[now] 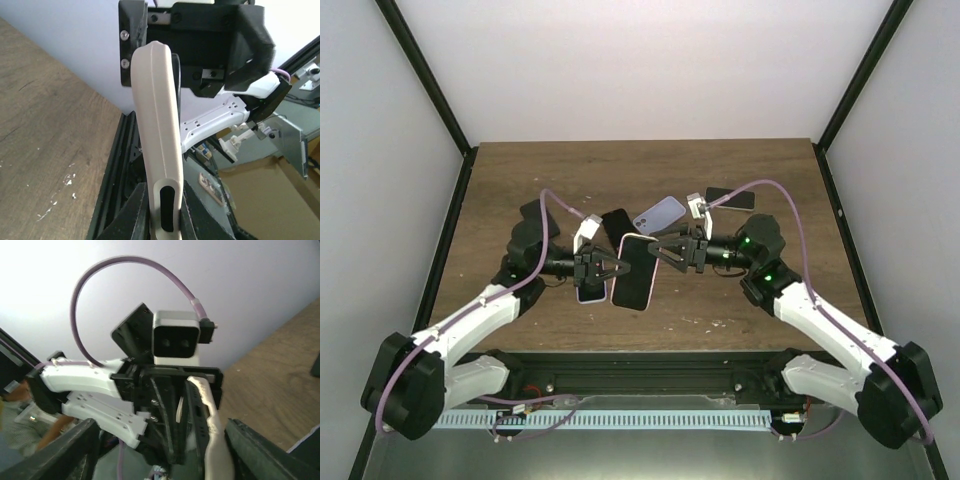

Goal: Put the phone into the phone case

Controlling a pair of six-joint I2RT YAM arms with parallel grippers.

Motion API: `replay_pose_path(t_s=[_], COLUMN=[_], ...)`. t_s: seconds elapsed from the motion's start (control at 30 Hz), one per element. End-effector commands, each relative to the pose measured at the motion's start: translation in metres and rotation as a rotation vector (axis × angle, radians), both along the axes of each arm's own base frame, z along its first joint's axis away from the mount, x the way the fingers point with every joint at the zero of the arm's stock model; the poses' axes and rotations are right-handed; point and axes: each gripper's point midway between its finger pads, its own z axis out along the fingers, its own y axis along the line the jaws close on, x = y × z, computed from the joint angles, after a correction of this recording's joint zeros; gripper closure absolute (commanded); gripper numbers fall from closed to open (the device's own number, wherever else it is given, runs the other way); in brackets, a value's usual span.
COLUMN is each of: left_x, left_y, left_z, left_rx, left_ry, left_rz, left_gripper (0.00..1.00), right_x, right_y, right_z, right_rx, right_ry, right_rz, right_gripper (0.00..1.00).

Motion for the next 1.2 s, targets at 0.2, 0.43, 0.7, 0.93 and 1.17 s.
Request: replay_pose_path(t_s=[0.2, 0.43, 0.7, 0.93, 1.17], left_x=[-0.021, -0.020, -0.007, -0.003, 0.005], left_y=[-0.004, -0.010, -0.009, -0.009, -0.008], left_z=[0.037, 0.032, 0.018, 0.016, 0.008], left_rx=[-0.045, -0.005, 0.091, 0.128, 0.179], left_ry=[-0.399, -0.474, -0.530, -0.511, -0.500], left_rz=[-0.114, -0.145, -0.068, -0.047, -0.009], left_gripper=[1.00, 1.00, 0.99, 1.00, 1.00], right_x=[-0.026, -0.036, -0.032, -0.032, -0.031], right_y=[-0.001, -0.001, -0.002, -0.003, -0.002], right_z=[0.013, 0.023, 0.029, 0.038, 0.040], right_rx=[-0.073, -0.075, -0.057, -0.032, -0.018], right_ry=[0.046, 0.013, -0.026, -0.066, -0.063], right_rz=[0.132, 0.188, 0.161, 0.146, 0.145], right_gripper=[0.16, 0.40, 0.92, 0.86, 0.99])
